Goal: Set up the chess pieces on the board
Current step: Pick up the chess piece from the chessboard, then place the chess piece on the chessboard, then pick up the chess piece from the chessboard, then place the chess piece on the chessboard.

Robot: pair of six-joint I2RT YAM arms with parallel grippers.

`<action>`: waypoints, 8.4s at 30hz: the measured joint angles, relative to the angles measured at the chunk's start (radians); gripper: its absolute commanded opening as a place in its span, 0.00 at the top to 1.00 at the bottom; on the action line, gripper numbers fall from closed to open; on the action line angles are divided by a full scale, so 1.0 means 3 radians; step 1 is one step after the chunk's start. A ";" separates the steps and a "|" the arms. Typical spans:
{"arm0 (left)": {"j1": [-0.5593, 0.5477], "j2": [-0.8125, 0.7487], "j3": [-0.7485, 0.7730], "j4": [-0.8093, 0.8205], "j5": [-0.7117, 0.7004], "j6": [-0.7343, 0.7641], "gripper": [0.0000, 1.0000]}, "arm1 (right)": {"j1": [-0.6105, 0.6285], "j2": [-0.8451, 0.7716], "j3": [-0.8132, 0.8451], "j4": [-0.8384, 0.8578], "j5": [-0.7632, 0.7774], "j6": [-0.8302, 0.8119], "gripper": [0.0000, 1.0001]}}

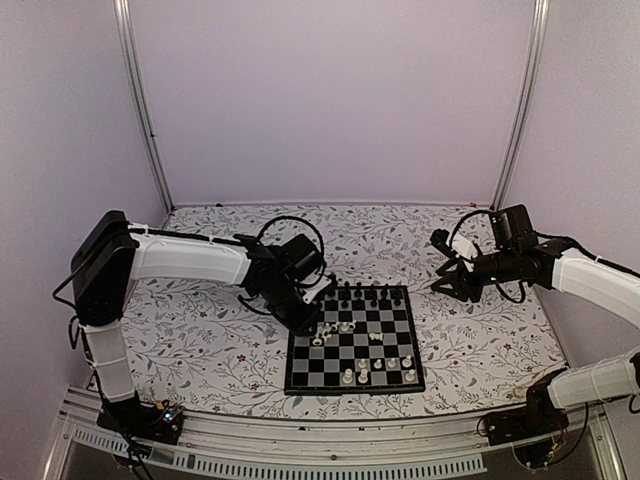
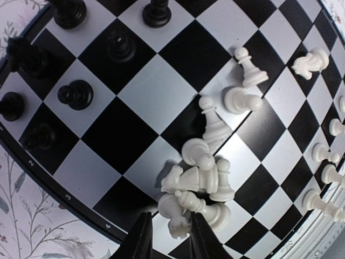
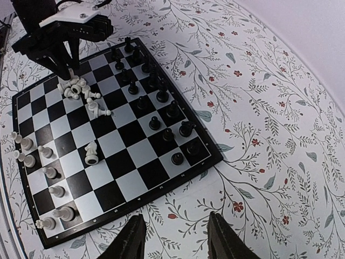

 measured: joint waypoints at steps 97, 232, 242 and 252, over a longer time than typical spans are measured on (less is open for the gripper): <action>0.0032 -0.0549 -0.0367 -0.0228 -0.0244 0.0601 0.42 | 0.0000 0.0159 0.0000 -0.0031 -0.0037 -0.0066 0.58; 0.0337 -0.1047 0.0019 0.1216 -0.1282 0.0734 0.28 | 0.1910 0.0837 0.0320 -0.0645 0.0090 -0.0379 1.00; 0.0340 -0.1082 -0.0028 0.1287 -0.1317 0.0796 0.28 | 0.2019 0.1106 0.0320 -0.0563 0.0248 -0.0374 1.00; 0.0341 -0.1082 -0.0027 0.1249 -0.1298 0.0821 0.27 | 0.2029 0.1236 0.0371 -0.0525 0.0323 -0.0359 0.99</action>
